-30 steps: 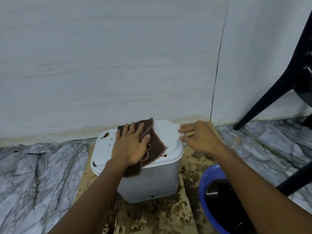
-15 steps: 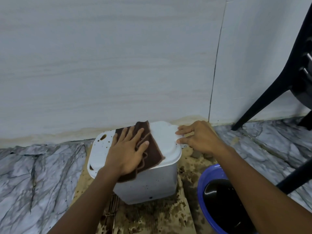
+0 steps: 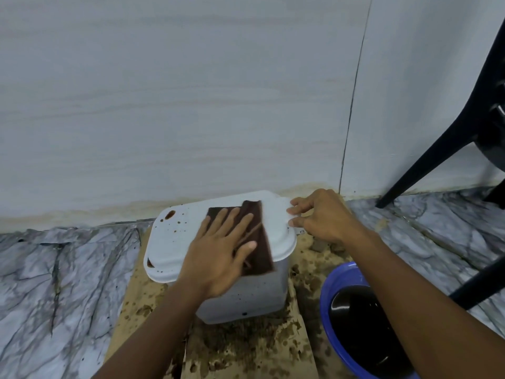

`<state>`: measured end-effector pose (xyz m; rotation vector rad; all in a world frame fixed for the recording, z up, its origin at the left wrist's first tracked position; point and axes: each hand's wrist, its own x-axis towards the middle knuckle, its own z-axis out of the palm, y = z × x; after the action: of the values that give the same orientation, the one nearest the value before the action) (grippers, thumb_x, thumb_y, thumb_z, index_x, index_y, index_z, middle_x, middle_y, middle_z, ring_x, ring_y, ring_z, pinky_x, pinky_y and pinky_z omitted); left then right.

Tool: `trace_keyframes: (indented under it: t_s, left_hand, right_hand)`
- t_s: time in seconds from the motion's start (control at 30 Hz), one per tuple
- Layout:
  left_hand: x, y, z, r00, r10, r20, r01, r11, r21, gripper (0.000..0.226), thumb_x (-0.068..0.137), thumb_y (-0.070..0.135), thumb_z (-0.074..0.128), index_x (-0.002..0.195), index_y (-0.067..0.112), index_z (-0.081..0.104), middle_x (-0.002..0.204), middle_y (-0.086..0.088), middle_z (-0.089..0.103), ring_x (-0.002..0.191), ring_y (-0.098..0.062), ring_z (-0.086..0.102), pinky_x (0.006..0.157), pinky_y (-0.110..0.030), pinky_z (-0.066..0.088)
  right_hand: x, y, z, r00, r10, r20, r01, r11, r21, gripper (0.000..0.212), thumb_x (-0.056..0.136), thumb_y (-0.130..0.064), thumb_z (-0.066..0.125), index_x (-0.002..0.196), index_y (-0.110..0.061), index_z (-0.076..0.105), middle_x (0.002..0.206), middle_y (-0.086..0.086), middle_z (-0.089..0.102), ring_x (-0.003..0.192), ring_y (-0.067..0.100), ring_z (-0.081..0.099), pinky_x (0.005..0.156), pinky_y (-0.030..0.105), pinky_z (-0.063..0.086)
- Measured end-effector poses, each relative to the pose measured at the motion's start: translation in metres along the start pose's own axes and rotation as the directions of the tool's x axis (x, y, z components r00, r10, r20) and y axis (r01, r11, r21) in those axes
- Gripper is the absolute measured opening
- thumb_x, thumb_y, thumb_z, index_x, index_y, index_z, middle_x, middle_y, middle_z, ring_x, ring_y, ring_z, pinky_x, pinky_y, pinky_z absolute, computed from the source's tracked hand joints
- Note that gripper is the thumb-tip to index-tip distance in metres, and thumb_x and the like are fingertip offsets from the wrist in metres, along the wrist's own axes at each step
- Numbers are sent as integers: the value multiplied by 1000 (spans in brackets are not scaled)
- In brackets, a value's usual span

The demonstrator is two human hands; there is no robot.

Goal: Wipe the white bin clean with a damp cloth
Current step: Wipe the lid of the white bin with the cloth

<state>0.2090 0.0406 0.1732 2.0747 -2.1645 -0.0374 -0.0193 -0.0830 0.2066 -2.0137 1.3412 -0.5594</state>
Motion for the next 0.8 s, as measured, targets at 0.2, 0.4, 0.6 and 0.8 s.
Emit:
trace_keyframes:
  t_s: [0.2, 0.4, 0.6, 0.8]
  left_hand:
    - [46, -7, -8, 969, -234, 76, 237, 971, -39, 64, 103, 60, 13, 162, 37, 5, 171, 4, -2, 157, -19, -10, 127, -47, -7]
    - [62, 54, -4, 994, -63, 92, 67, 997, -37, 64, 105, 58, 13, 163, 33, 2, 171, 1, -4, 157, -21, -12, 126, -49, -8]
    - [10, -8, -9, 995, -83, 60, 87, 995, -56, 64, 102, 63, 9, 161, 38, 3, 169, 11, -7, 154, -7, -16, 127, -36, -10]
    - [36, -10, -15, 973, -217, 83, 221, 975, -41, 62, 106, 53, 14, 163, 30, 2, 171, 1, -6, 157, -18, -13, 126, -46, -11]
  right_hand:
    - [-1, -1, -2, 1000, 10, 8, -10, 1000, 7, 36, 79, -16, 85, 114, -13, 76, 137, 1, 65, 121, 9, 62, 94, 13, 39]
    - [1, -1, 2, 1000, 3, -27, -4, 999, -41, 29, 79, -14, 83, 108, -14, 79, 133, 1, 68, 119, 14, 65, 97, 18, 42]
    - [0, -7, 2, 1000, 12, -4, -12, 997, -78, 37, 76, -20, 85, 112, -13, 77, 131, 0, 68, 113, 12, 66, 95, 18, 42]
    - [-1, -25, 23, 988, -145, -57, 122, 947, -296, 46, 89, -39, 70, 132, -21, 66, 150, -6, 53, 142, 17, 41, 117, 33, 31]
